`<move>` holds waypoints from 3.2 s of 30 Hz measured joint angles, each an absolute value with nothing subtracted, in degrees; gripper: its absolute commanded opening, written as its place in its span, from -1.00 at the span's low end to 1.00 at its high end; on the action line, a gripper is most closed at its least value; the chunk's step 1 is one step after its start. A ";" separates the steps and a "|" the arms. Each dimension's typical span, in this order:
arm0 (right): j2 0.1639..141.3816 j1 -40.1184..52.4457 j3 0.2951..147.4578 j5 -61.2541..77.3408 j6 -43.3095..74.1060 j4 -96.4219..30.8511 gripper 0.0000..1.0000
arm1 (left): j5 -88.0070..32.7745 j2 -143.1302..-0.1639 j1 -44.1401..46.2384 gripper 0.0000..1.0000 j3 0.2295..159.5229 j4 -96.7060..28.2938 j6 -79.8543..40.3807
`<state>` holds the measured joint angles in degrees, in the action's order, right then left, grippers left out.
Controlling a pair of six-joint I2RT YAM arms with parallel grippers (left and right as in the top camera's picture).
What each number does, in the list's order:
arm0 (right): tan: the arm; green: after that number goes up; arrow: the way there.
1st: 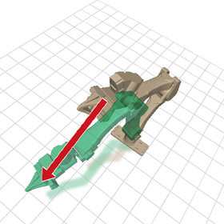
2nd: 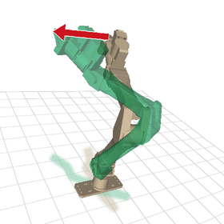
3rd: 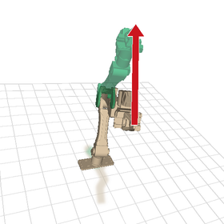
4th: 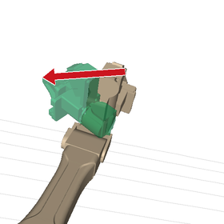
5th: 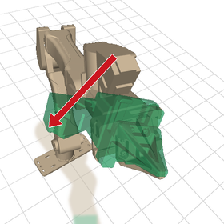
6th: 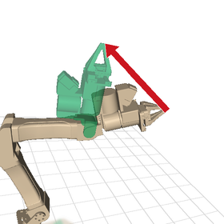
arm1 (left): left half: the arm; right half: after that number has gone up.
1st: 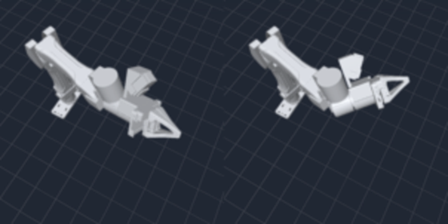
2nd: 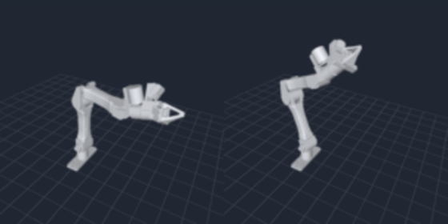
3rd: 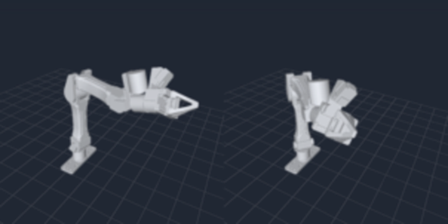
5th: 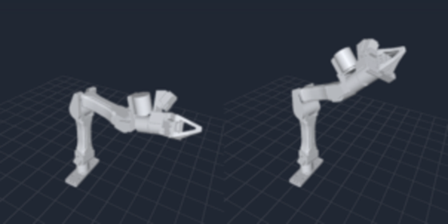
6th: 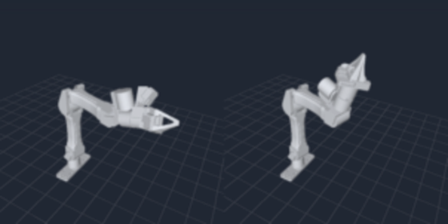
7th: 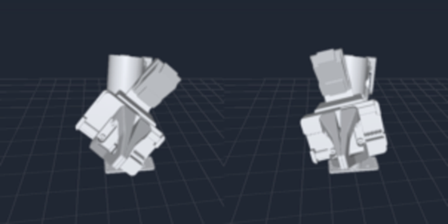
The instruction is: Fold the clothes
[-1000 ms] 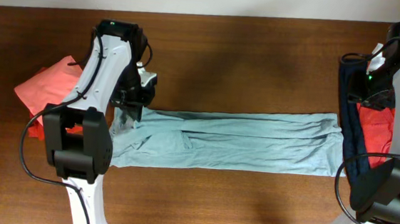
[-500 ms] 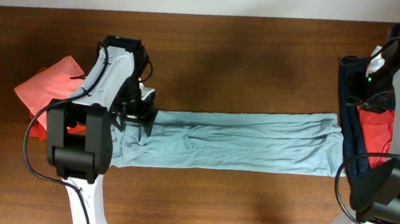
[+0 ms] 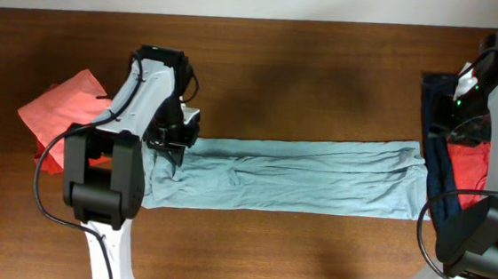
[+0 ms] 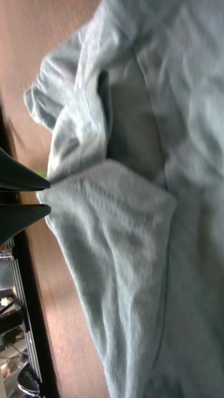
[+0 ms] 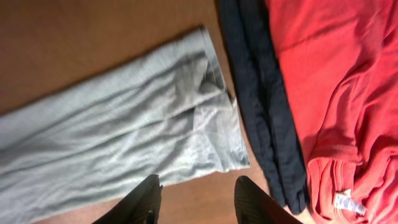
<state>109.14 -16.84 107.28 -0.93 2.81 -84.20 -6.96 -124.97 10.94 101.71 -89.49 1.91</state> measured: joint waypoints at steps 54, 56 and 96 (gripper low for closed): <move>109.78 -21.71 74.63 5.02 -2.72 -52.69 0.73 | -5.28 -124.97 12.23 -0.29 101.67 -84.93 1.67; 109.78 -21.71 73.25 5.02 -2.74 -51.18 0.74 | -5.28 -124.97 12.23 -0.29 101.67 -84.82 1.67; 108.25 -18.22 88.16 4.38 1.34 -72.93 -0.92 | -5.06 -110.02 7.60 -0.30 101.45 -82.21 1.67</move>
